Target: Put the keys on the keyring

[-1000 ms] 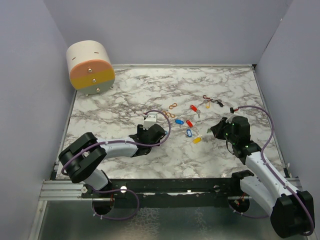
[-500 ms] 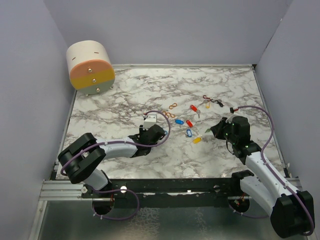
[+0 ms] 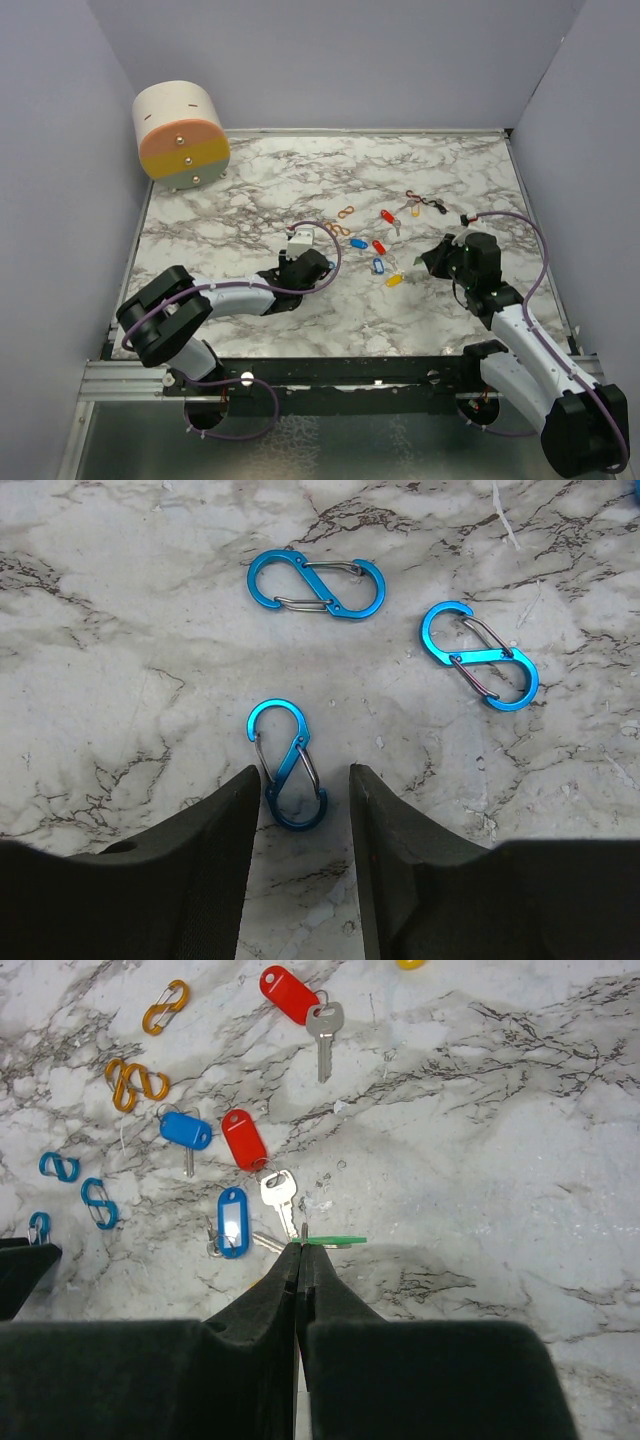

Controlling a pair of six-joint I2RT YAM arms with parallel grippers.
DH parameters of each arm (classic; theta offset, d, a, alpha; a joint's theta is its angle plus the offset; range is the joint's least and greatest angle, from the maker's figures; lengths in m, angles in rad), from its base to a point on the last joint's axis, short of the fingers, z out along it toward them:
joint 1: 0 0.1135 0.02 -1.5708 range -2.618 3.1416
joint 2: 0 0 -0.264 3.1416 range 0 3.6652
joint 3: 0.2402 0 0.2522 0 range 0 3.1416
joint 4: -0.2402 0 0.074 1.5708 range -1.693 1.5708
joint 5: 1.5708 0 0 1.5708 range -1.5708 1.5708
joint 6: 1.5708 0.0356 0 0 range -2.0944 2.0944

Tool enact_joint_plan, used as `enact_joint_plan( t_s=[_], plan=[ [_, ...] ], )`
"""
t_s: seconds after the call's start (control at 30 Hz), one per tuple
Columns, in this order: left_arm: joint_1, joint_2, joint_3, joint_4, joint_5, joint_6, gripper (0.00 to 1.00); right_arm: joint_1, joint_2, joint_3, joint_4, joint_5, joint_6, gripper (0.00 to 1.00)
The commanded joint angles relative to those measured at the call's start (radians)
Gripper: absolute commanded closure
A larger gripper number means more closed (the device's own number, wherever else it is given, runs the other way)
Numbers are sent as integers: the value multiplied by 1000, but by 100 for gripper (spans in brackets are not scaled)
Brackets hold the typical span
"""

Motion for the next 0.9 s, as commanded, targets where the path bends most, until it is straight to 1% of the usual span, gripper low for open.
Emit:
enact_joint_plan(
  t_s=[0.0, 0.27, 0.43, 0.53, 0.57, 0.67, 0.7, 0.77, 0.87],
  plan=[
    [4, 45, -5, -53, 8, 9, 57, 7, -15, 12, -1, -19, -17, 99],
    [7, 65, 2, -47, 8, 9, 57, 6, -15, 12, -1, -19, -17, 99],
    [10, 65, -3, -48, 8, 9, 60, 7, -17, 11, -1, -19, -17, 99],
    [10, 64, -7, -48, 8, 9, 67, 7, -16, 12, -1, -19, -18, 99],
    [11, 64, -8, -48, 9, 9, 71, 7, -16, 12, -1, -19, -17, 99],
    [12, 62, -8, -46, 14, 11, 88, 6, -17, 14, -3, -20, -19, 99],
    [12, 62, -8, -46, 16, 13, 92, 7, -19, 14, -2, -23, -21, 99],
    [11, 61, -8, -46, 16, 14, 93, 7, -18, 14, 2, -37, -33, 99],
    [12, 58, -4, -46, 19, 18, 100, 13, -10, 14, 20, -79, -54, 99]
  ],
)
